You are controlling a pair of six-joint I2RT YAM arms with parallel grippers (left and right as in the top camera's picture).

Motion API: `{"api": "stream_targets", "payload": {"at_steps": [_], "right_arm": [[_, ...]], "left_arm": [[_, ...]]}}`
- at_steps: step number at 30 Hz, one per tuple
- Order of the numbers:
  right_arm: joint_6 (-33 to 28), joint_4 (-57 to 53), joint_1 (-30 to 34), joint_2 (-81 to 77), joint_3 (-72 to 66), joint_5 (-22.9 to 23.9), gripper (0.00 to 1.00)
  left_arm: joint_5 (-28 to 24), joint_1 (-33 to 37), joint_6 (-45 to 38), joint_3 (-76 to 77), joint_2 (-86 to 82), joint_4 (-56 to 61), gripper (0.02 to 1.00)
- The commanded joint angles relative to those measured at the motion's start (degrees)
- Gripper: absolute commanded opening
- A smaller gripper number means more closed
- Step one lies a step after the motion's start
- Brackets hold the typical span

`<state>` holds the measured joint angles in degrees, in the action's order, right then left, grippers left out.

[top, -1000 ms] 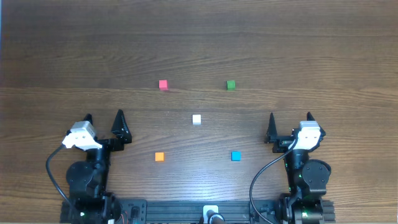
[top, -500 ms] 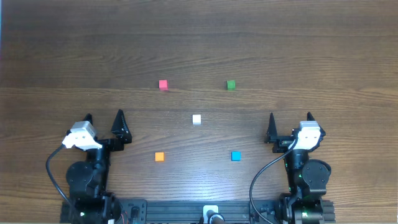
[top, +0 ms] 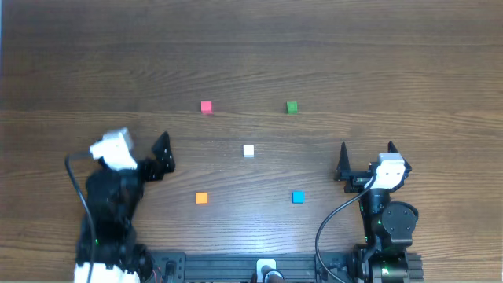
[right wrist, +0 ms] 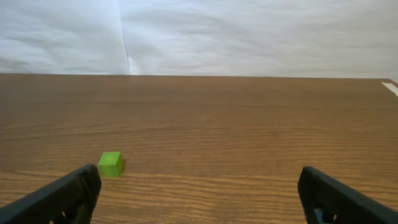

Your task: Stack Cubes

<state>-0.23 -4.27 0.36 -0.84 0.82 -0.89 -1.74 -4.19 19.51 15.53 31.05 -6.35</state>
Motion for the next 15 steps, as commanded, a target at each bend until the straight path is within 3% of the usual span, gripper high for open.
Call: {"api": "stream_targets", "payload": {"at_steps": [1,11,15], "right_arm": [[-0.3,0.2,0.4,0.5,-0.5,0.7,0.991],[-0.3,0.2,0.4,0.5,-0.5,0.7,0.991],[-0.3,0.2,0.4,0.5,-0.5,0.7,0.993]], "left_arm": [[-0.8,-4.1,0.6,17.9,17.3,-6.0,0.998],[-0.8,-11.1,2.9,58.3,58.1,-35.6,0.996],[0.1,-14.8,6.4,65.8,74.5,-39.1,0.967]]}}
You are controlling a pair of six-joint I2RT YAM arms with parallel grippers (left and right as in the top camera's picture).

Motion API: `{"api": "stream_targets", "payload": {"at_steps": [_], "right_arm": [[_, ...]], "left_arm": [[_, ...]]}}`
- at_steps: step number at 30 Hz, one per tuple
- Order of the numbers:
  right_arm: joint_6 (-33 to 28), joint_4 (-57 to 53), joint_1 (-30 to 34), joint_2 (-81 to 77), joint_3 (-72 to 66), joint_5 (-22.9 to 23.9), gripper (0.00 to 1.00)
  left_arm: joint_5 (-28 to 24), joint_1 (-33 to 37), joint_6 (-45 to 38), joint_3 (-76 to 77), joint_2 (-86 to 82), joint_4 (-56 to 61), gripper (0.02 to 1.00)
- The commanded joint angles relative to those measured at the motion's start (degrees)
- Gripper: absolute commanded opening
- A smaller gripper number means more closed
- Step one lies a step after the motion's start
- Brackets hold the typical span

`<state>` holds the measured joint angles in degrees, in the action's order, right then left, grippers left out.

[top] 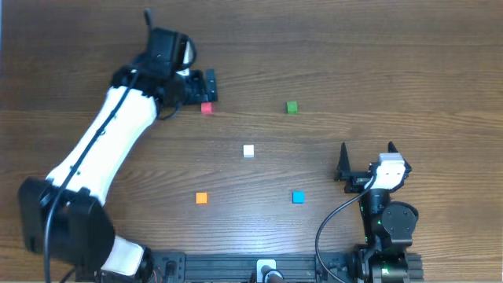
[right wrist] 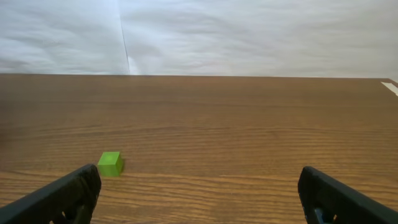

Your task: Stack Cubes

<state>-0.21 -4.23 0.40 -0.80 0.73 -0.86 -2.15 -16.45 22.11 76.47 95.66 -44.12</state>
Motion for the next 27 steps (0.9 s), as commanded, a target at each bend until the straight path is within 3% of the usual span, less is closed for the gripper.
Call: {"api": "stream_targets", "payload": {"at_steps": [1,18,27], "right_arm": [[-0.3,0.1,0.4,0.4,-0.4,0.7,0.993],[-0.3,0.1,0.4,0.4,-0.4,0.7,0.993],[-0.3,0.1,0.4,0.4,-0.4,0.7,0.993]], "left_arm": [[0.5,-2.8,4.1,4.9,11.1,-1.2,0.967],[2.1,-3.1,4.5,4.9,21.5,2.4,0.908],[4.2,-3.0,3.8,4.9,22.0,2.3,0.755]]}}
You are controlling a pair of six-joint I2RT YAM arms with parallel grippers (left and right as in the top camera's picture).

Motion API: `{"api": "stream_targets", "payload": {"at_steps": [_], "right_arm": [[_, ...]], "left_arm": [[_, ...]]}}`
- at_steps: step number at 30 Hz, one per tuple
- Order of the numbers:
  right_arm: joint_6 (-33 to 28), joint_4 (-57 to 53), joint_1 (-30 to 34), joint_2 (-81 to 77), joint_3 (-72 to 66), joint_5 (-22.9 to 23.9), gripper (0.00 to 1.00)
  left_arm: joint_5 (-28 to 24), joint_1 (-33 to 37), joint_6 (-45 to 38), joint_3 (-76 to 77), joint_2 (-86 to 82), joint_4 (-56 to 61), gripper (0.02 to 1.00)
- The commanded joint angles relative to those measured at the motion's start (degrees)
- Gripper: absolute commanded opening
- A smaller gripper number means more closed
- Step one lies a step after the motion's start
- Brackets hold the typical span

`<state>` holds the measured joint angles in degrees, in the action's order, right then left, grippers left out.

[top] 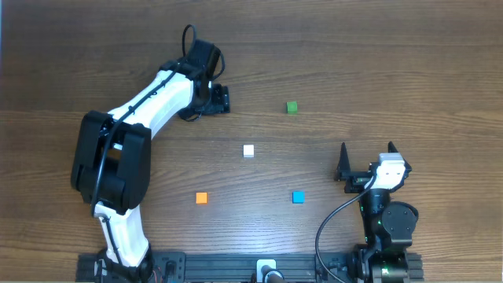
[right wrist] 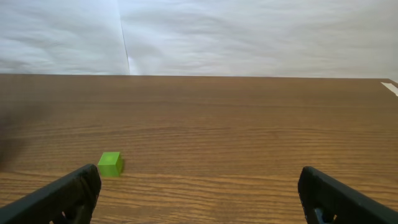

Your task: Stack Cubes

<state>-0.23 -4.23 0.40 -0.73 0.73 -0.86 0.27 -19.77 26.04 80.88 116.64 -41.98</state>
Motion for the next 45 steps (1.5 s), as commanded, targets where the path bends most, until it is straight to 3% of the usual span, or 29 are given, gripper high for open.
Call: {"api": "stream_targets", "payload": {"at_steps": [1,9,21,27,34,41,45], "right_arm": [[-0.3,0.1,0.4,0.4,-0.4,0.7,0.993],[-0.3,0.1,0.4,0.4,-0.4,0.7,0.991],[-0.3,0.1,0.4,0.4,-0.4,0.7,0.993],[-0.3,0.1,0.4,0.4,-0.4,0.7,0.991],[-0.3,0.1,0.4,0.4,-0.4,0.7,0.993],[-0.3,0.1,0.4,0.4,-0.4,0.7,0.993],[-0.3,0.1,0.4,0.4,-0.4,0.7,0.993]], "left_arm": [[1.8,0.3,-0.1,0.5,1.1,0.2,0.730],[2.2,0.3,-0.1,0.5,2.2,0.2,0.597],[2.4,0.3,-0.1,0.5,2.2,0.2,0.169],[1.7,0.2,2.0,0.5,-0.7,-2.5,0.040],[1.8,-4.2,9.8,0.5,-13.7,-11.2,0.040],[8.5,-19.3,20.4,0.5,-19.9,-13.9,0.040],[9.6,-25.7,25.5,-0.7,-18.2,-13.8,0.038]]}}
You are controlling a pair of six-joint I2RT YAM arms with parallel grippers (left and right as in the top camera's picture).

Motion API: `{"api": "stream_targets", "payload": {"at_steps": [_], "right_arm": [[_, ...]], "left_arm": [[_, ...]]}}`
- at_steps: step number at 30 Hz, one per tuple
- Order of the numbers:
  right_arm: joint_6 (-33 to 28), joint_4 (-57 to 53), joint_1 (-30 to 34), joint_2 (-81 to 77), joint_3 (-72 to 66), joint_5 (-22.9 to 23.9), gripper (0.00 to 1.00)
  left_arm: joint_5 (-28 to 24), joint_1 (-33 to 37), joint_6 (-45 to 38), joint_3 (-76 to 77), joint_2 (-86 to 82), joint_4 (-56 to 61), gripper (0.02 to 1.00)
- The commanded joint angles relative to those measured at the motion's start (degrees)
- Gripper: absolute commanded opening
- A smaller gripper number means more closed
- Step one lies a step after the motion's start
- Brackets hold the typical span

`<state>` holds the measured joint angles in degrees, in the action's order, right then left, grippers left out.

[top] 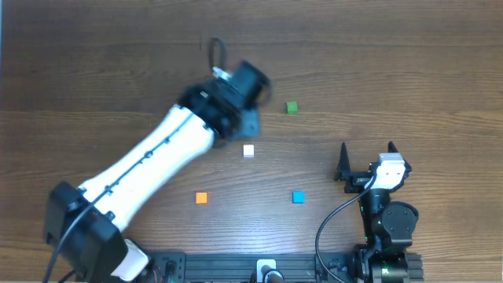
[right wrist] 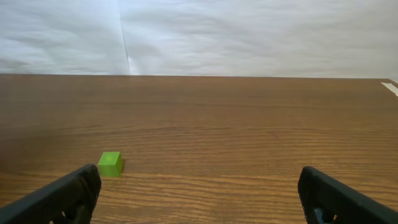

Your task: Stack Cubes

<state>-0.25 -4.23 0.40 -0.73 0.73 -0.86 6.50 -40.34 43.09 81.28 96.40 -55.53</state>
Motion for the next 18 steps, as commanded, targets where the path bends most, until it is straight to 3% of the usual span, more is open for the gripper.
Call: {"api": "stream_targets", "payload": {"at_steps": [1,18], "right_arm": [[-0.2,0.1,0.4,0.4,-0.4,0.7,0.991],[-0.2,0.1,0.4,0.4,-0.4,0.7,0.991]], "left_arm": [[3.5,-5.8,8.9,-1.6,2.7,0.0,0.038],[2.8,-4.9,8.8,-2.6,13.2,1.6,0.040]]}}
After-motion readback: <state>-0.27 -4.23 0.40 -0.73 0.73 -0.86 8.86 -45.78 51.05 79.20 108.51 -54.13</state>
